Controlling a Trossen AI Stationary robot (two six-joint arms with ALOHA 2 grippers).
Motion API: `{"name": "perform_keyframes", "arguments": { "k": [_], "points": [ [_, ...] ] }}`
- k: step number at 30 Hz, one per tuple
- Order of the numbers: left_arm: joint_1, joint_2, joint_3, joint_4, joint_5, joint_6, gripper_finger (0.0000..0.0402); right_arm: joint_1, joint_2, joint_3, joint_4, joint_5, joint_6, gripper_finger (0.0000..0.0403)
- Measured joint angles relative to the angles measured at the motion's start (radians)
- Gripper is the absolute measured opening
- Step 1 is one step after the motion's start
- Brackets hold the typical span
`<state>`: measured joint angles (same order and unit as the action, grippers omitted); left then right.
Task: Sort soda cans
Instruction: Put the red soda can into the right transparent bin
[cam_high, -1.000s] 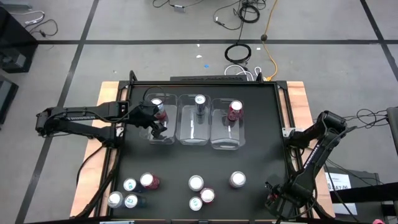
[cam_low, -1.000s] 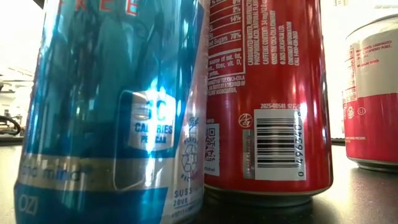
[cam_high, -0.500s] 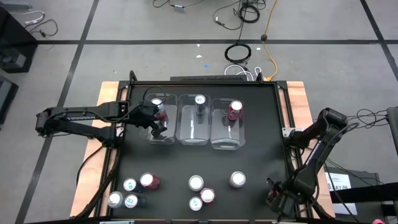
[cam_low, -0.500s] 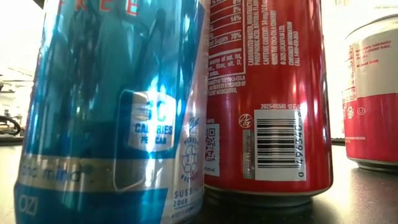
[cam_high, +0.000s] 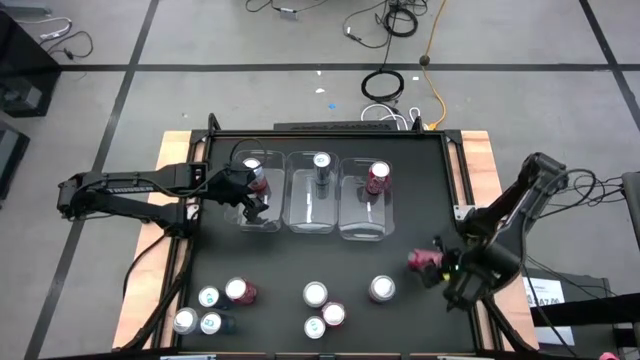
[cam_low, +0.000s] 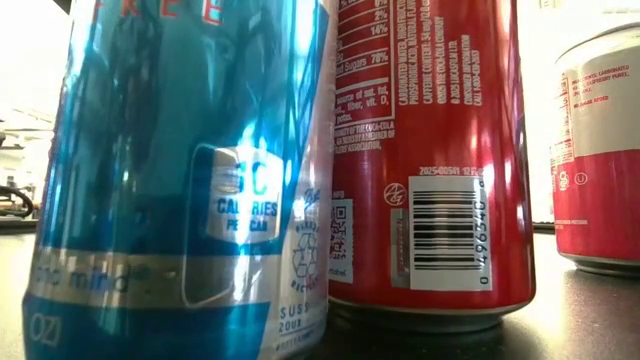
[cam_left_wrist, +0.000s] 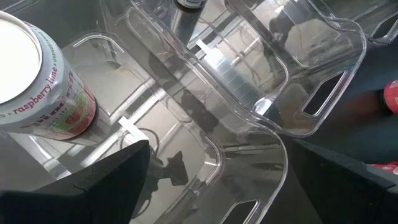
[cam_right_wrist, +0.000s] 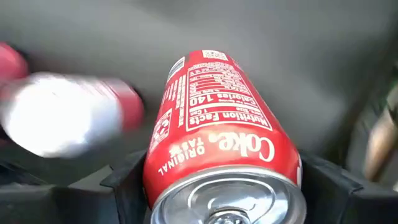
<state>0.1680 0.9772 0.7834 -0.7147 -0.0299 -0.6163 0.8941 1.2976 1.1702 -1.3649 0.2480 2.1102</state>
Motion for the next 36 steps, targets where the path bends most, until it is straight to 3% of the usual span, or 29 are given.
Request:
{"name": "perform_keyframes", "arguments": {
  "k": [7,14,17,25,29,36],
  "points": [
    [0.000,0.000,0.000,0.001,0.000,0.003,0.0392,-0.087,-0.094,0.018,0.005,0.323,-0.109,0.0284],
    [0.000,0.000,0.000,0.002,0.000,0.009,0.0392,-0.324,-0.092,0.128,0.036,0.349,-0.461,0.0284],
    [0.000,0.000,0.000,0.003,0.000,0.050,0.0392,-0.448,-0.067,0.187,0.107,0.320,-0.661,0.0284],
    [0.000,0.000,0.000,0.003,-0.001,0.080,0.0392,-0.746,0.110,0.367,0.125,0.105,-1.105,0.0285],
    [0.000,0.000,0.000,0.003,-0.002,0.082,0.0392,-0.845,0.236,0.486,0.026,0.020,-1.246,0.0285],
    [0.000,0.000,0.000,0.002,-0.008,0.129,0.0392,-0.935,0.486,0.750,-0.201,-0.016,-1.428,0.0287]
  ]
}}
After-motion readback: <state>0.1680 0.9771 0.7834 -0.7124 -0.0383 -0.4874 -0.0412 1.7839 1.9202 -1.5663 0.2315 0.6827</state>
